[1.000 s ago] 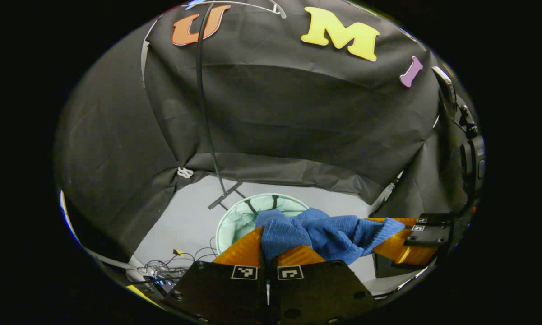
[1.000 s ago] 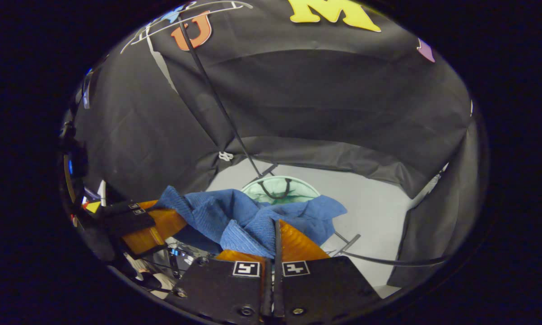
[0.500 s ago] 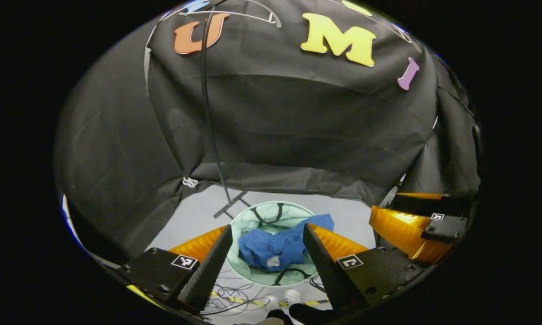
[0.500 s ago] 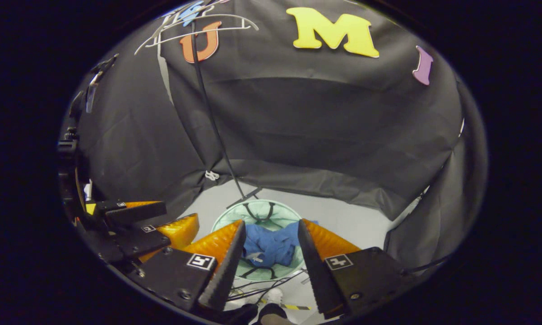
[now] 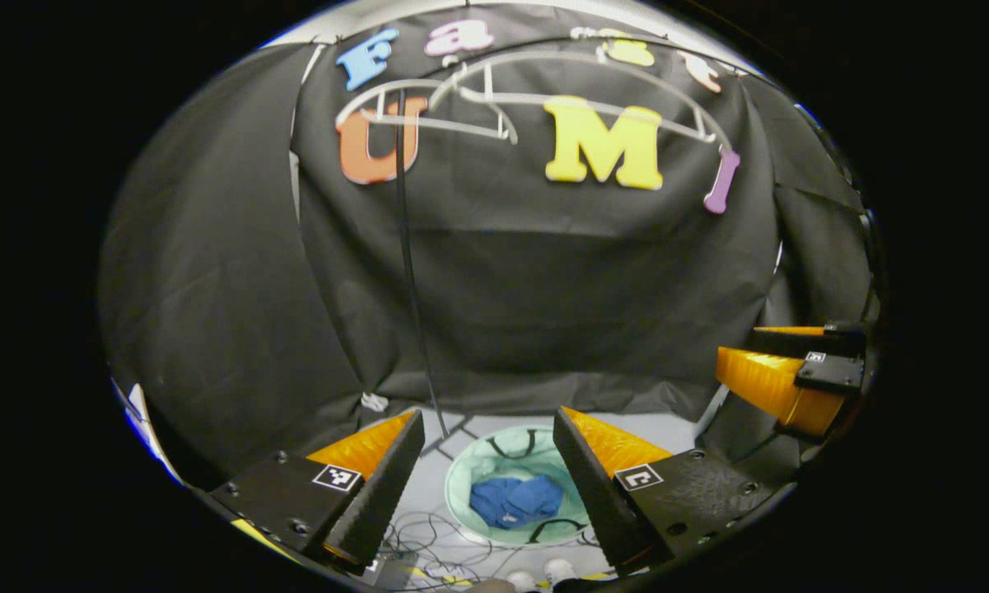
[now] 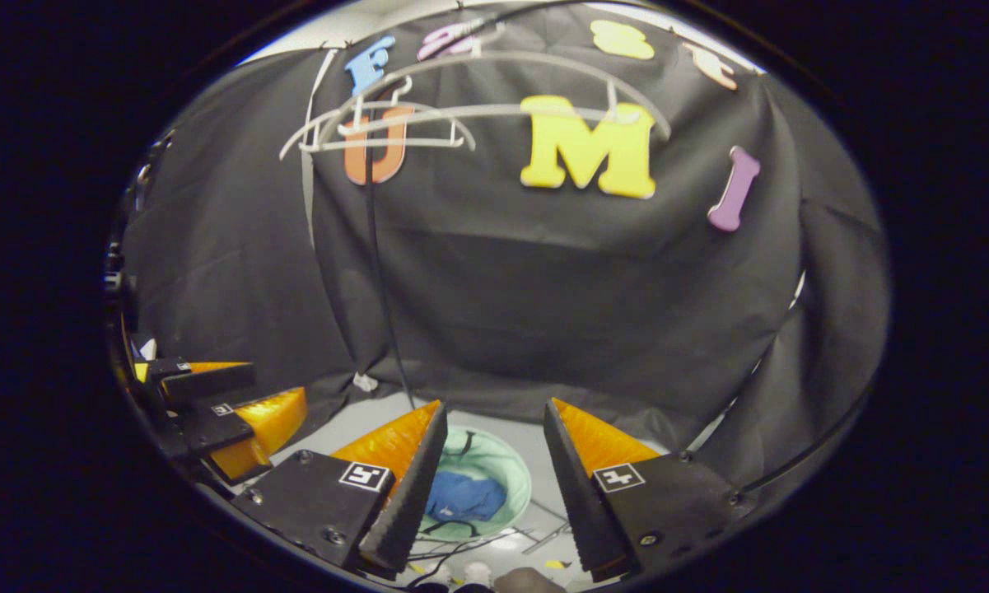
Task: Grasp the clothes on the hanger with both hands and then place them into the laundry hamper below.
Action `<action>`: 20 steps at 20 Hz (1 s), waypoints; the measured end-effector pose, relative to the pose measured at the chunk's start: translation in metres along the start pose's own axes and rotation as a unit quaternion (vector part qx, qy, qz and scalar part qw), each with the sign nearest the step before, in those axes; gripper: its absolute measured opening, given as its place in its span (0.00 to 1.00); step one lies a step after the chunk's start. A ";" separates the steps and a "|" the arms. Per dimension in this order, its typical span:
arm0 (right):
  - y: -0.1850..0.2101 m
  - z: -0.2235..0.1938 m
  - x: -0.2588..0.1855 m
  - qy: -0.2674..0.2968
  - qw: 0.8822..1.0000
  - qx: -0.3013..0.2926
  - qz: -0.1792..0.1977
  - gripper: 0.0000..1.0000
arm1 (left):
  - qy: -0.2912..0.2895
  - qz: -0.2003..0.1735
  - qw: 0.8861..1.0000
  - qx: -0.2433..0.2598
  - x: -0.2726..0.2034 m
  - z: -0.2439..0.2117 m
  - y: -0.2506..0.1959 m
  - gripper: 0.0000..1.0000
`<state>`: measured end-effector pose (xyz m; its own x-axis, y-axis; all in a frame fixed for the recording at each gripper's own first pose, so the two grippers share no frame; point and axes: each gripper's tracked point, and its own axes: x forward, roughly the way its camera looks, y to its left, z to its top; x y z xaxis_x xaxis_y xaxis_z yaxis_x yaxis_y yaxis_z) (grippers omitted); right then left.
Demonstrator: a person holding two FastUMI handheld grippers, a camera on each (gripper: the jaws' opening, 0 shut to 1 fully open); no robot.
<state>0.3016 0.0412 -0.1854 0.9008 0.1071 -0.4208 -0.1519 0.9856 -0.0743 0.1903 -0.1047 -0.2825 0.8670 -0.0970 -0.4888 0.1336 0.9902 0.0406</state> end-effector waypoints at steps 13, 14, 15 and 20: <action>-0.037 0.119 -0.272 -0.203 0.978 0.049 0.017 1.00 | -0.229 0.044 0.972 0.004 -0.227 0.145 -0.007 1.00; -0.037 0.112 -0.285 -0.211 0.976 0.049 0.021 1.00 | -0.236 0.058 0.970 0.003 -0.247 0.146 -0.007 1.00; -0.038 0.103 -0.297 -0.215 0.975 0.045 0.027 1.00 | -0.244 0.068 0.967 0.007 -0.265 0.145 -0.009 1.00; -0.059 0.084 -0.369 -0.226 0.972 0.044 0.039 0.99 | -0.239 0.095 0.966 0.019 -0.353 0.118 -0.023 1.00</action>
<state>0.0126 -0.0451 0.0498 0.9776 0.2095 0.0193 -0.2100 0.9773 0.0271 -0.0625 -0.1048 -0.0081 0.9991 0.0415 -0.0110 -0.0398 0.9912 0.1263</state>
